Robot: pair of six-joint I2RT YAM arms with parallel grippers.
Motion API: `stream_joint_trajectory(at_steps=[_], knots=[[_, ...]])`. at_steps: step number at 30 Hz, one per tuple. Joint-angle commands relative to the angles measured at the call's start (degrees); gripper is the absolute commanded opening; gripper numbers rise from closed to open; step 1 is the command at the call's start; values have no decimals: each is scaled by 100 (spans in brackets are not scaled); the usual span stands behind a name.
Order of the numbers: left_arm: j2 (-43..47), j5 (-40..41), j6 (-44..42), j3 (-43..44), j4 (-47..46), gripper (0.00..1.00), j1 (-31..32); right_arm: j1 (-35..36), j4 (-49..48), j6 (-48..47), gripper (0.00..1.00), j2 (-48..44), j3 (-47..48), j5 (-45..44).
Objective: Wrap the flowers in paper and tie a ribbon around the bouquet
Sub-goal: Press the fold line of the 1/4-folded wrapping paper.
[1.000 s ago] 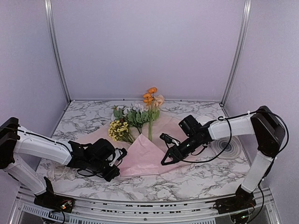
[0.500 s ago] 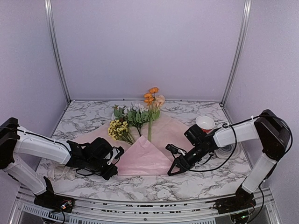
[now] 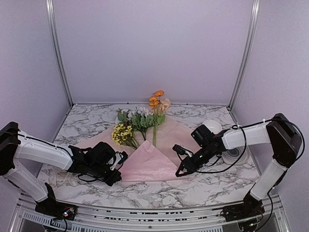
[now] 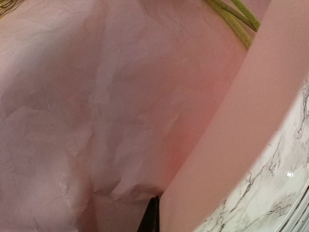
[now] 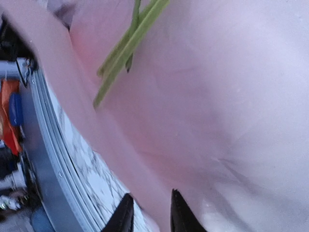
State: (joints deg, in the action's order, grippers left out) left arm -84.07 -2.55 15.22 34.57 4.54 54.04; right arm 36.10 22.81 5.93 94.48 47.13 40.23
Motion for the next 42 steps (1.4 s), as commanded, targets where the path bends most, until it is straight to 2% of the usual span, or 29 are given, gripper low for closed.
stream_joint_trajectory(at_steps=[1,7,13,18,21,27,30,33,38,40,42], knots=[[-79,44,-3,-99,120,0,-69,-23,-256,34,19,122,180,203],[4,61,88,-133,178,0,-69,-33,-161,13,0,159,220,161],[-13,121,186,-119,268,0,-69,-33,-94,43,0,381,501,39],[404,270,184,-104,336,39,-57,-33,21,74,0,608,672,-54],[1067,543,44,-104,304,48,-18,-37,109,132,0,660,768,-151],[1850,896,-339,-9,242,49,214,-33,260,276,0,686,959,-224],[1875,938,-621,190,184,43,604,-33,350,316,0,720,1087,-272],[1651,830,-959,392,-1,40,987,-33,493,327,0,838,1222,-328],[1003,47,-1240,792,-59,36,1177,-28,677,365,0,931,1423,-353],[799,241,-1320,898,-119,36,1237,-32,705,365,0,900,1438,-389],[592,807,-1369,938,-96,36,1240,-33,731,366,0,893,1439,-401]])
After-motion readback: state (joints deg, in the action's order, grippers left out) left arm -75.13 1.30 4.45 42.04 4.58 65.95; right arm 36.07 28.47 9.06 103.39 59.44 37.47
